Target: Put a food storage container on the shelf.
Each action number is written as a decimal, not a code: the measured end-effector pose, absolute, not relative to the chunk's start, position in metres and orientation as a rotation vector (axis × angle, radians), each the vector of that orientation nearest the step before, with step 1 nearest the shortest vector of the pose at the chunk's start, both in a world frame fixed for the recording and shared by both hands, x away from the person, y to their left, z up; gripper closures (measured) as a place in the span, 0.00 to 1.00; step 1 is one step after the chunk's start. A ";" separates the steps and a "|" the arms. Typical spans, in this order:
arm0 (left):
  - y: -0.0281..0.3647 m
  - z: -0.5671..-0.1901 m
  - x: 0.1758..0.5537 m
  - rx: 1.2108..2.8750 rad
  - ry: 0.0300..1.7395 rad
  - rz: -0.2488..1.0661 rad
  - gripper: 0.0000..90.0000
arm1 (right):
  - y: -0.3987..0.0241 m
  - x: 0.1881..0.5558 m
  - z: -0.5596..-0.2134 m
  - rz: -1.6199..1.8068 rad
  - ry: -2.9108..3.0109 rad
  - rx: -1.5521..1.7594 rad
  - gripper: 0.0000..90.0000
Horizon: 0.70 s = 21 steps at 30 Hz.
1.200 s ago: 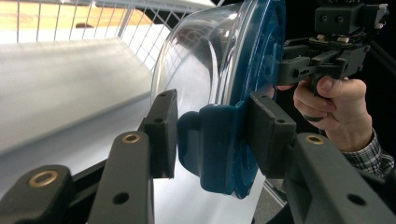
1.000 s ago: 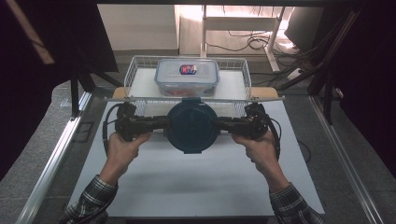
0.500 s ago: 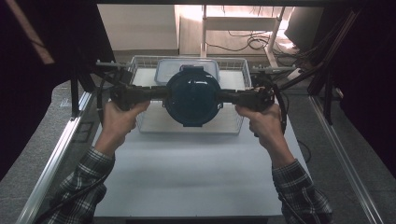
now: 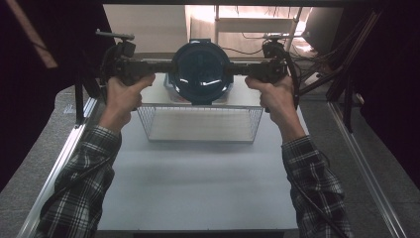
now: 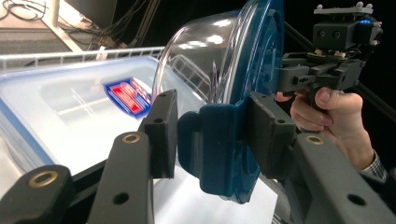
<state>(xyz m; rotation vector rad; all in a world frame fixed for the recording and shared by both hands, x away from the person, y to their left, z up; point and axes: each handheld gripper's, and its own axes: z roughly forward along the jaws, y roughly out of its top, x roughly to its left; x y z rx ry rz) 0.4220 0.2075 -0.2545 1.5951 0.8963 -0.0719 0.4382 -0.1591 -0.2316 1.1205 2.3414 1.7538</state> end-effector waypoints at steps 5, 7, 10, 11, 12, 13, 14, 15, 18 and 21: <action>0.213 -0.249 0.435 1.589 0.907 -0.065 0.63 | -0.153 0.452 -0.228 1.768 2.323 1.144 0.63; 0.215 -0.249 0.441 1.587 0.913 -0.068 0.63 | -0.151 0.457 -0.228 1.782 2.316 1.154 0.63; 0.218 -0.253 0.450 1.575 0.925 -0.089 0.63 | -0.149 0.464 -0.230 1.791 2.309 1.166 0.63; 0.218 -0.255 0.454 1.572 0.928 -0.090 0.63 | -0.148 0.467 -0.231 1.789 2.308 1.178 0.63; 0.218 -0.256 0.456 1.570 0.932 -0.093 0.63 | -0.147 0.470 -0.232 1.788 2.306 1.188 0.63; 0.218 -0.257 0.458 1.559 0.936 -0.099 0.63 | -0.147 0.473 -0.234 1.788 2.307 1.196 0.63; 0.219 -0.258 0.459 1.560 0.928 -0.099 0.63 | -0.147 0.475 -0.235 1.795 2.306 1.205 0.63; 0.220 -0.259 0.461 1.554 0.929 -0.098 0.63 | -0.148 0.476 -0.236 1.805 2.301 1.209 0.63; 0.220 -0.258 0.463 1.552 0.930 -0.079 0.63 | -0.147 0.481 -0.236 1.812 2.300 1.209 0.63; 0.220 -0.259 0.464 1.547 0.930 -0.070 0.62 | -0.145 0.484 -0.236 1.802 2.305 1.203 0.62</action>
